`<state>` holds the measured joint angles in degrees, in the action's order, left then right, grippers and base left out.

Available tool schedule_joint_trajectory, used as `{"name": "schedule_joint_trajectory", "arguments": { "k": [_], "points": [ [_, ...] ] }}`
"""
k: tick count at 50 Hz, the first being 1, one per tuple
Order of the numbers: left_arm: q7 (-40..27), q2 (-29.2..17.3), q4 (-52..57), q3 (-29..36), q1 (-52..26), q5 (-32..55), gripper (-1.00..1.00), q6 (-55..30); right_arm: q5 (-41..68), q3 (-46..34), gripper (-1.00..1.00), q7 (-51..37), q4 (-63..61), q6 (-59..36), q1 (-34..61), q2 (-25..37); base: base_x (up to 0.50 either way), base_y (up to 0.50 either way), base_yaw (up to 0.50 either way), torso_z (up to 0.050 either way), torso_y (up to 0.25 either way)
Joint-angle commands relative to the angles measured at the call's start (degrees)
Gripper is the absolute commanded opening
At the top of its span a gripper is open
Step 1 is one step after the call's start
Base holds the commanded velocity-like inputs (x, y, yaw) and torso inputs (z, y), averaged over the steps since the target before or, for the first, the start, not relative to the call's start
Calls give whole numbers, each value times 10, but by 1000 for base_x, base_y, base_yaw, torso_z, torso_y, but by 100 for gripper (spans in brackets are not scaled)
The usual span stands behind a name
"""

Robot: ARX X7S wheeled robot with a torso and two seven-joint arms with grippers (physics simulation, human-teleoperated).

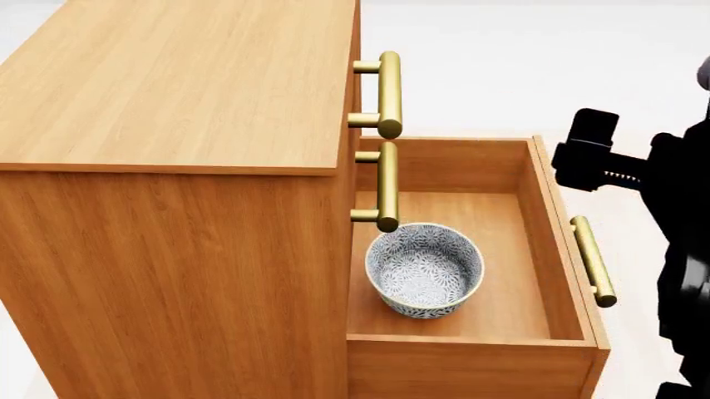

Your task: Put the bowl in the bottom drawer of the cabinet and close it.

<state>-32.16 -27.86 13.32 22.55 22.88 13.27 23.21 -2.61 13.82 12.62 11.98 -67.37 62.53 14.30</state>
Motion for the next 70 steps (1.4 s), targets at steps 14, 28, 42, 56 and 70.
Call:
{"name": "schedule_joint_trajectory", "arguments": {
  "k": [14, 28, 42, 56, 70],
  "points": [
    [-2, -2, -2, 1, 0, -2, 100, 3, 3, 77, 100, 6, -148, -38, -111, 32, 0, 0, 0, 0, 0],
    [-3, -1, -5, 3, -1, -2, 100, 5, 8, 115, 100, 13, -196, -36, -178, 30, 0, 0, 0, 0, 0],
    [-5, -2, -3, 3, -1, -5, 100, 4, 10, 135, 100, 15, -205, -20, -228, 25, 0, 0, 0, 0, 0],
    [-7, -4, 1, 3, 0, -1, 100, 1, 12, 153, 100, 14, -195, 2, -268, 15, 0, 0, 0, 0, 0],
    [-7, -5, 2, 5, 0, 2, 100, 2, 11, 153, 100, 8, -171, 34, -292, 7, 0, 0, 0, 0, 0]
  ]
}}
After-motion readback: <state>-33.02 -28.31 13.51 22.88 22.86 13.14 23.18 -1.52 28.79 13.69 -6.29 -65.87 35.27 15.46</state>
